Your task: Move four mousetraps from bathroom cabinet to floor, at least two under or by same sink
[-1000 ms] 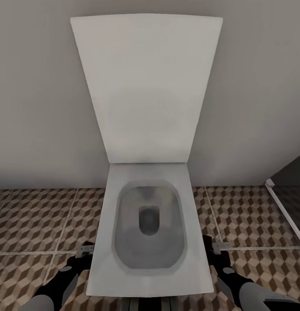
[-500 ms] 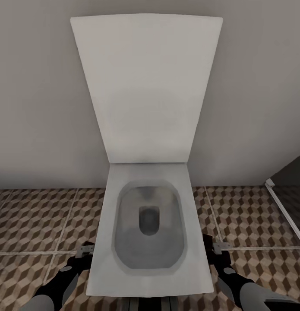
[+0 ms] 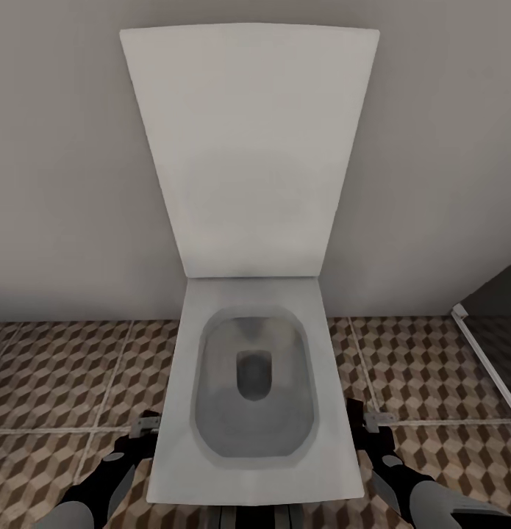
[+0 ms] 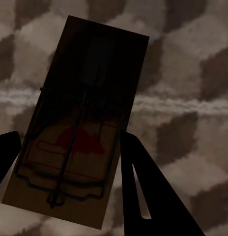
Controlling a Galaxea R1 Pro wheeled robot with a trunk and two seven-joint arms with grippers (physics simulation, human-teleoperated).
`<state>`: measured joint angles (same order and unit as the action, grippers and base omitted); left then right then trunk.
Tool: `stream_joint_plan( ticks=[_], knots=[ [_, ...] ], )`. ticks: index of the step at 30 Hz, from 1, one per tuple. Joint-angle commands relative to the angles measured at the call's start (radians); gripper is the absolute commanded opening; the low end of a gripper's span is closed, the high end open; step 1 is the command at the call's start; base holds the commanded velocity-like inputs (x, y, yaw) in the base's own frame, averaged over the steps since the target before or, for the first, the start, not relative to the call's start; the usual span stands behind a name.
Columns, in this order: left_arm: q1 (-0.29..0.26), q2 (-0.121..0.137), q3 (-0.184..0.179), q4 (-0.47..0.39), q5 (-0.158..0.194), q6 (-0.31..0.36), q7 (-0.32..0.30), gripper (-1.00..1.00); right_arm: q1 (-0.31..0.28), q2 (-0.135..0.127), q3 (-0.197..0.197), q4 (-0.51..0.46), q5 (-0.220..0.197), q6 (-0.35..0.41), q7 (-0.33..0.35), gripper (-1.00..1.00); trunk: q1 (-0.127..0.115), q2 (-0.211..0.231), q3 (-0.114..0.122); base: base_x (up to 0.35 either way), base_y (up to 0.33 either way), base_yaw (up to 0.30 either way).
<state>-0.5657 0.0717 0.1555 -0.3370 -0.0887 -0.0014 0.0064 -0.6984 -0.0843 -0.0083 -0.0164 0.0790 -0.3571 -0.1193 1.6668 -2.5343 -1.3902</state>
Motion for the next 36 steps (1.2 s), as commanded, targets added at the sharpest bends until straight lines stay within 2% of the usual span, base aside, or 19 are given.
stream_joint_plan(
  ticks=[1,4,20,30,36],
  knots=[
    [0.000,-0.001,0.005,0.000,-0.009,0.000,0.006,-1.00,0.000,0.000,-0.001,0.001,0.009,-0.002,-0.006,-1.00,0.000,0.000,-0.001,0.000,0.000,0.000],
    [0.000,-0.001,0.005,0.000,-0.008,0.000,0.017,-1.00,0.000,0.000,-0.001,0.001,0.009,-0.002,-0.006,-1.00,0.000,0.000,-0.001,0.000,0.000,0.000],
    [0.000,0.000,0.004,0.001,-0.012,0.000,0.023,-1.00,0.000,0.000,-0.001,0.001,0.009,-0.002,-0.006,-1.00,0.007,-0.004,-0.062,0.000,0.000,0.000],
    [0.000,0.000,0.004,0.000,-0.013,0.000,0.023,-1.00,0.000,0.000,-0.001,0.001,0.010,-0.003,-0.006,-1.00,0.007,-0.004,-0.062,0.000,0.000,0.000],
    [0.000,0.000,0.004,0.000,-0.013,0.000,0.023,-1.00,0.000,0.000,-0.001,0.001,0.009,-0.003,-0.006,-1.00,0.010,-0.005,-0.086,0.000,0.000,0.000]
  ],
)
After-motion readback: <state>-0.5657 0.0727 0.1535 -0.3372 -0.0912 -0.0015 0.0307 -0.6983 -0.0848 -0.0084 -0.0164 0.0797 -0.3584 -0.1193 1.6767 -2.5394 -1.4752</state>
